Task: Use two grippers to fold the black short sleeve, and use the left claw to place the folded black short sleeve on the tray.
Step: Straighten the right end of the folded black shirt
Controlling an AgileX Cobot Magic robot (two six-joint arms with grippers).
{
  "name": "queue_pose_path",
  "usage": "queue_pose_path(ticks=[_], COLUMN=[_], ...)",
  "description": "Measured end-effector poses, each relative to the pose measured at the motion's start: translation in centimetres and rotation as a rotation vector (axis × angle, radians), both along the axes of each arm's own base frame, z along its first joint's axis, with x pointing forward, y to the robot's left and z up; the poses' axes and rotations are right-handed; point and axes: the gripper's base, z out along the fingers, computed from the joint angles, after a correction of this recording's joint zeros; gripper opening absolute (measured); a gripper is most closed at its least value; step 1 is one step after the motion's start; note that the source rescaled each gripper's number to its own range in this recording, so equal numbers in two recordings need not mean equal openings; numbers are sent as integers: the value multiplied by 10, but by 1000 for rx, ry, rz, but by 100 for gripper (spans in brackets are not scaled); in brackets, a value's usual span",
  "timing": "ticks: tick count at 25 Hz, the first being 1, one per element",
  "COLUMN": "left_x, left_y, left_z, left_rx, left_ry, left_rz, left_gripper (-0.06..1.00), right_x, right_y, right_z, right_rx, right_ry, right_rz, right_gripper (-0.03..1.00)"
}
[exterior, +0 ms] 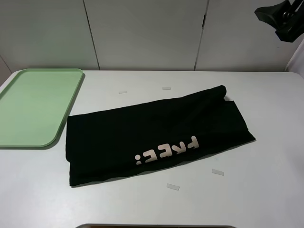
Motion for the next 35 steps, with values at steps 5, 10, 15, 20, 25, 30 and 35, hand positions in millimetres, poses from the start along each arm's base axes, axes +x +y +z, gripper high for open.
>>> queue_pose_path(ticks=[5,10,15,20,25,30,35], left_x=[-9,0,10,13,13,13,12], left_y=[3,-11,-21,-21,-21,-21,-22], left_z=[-44,-76,-104,-109,-109,-109,-109], left_rx=[-80,-18,38,29,28,26,5], left_ry=[101,245,338,369,370,371,372], left_rz=[-4,-19,-3,34,38,39,150], left_gripper=[100,100,100,100,100,100,100], right_x=[0,-2,-4,-6,-7,-7,-8], right_y=[1,3,5,6,7,7,7], right_z=[0,-5,-9,-13,-14,-15,-16], right_rx=[106,209,298,374,466,543,619], right_ry=[32,112,194,258,308,332,373], right_rz=[-10,-17,-28,-50,-80,-107,-135], right_gripper=[100,100,100,100,100,100,100])
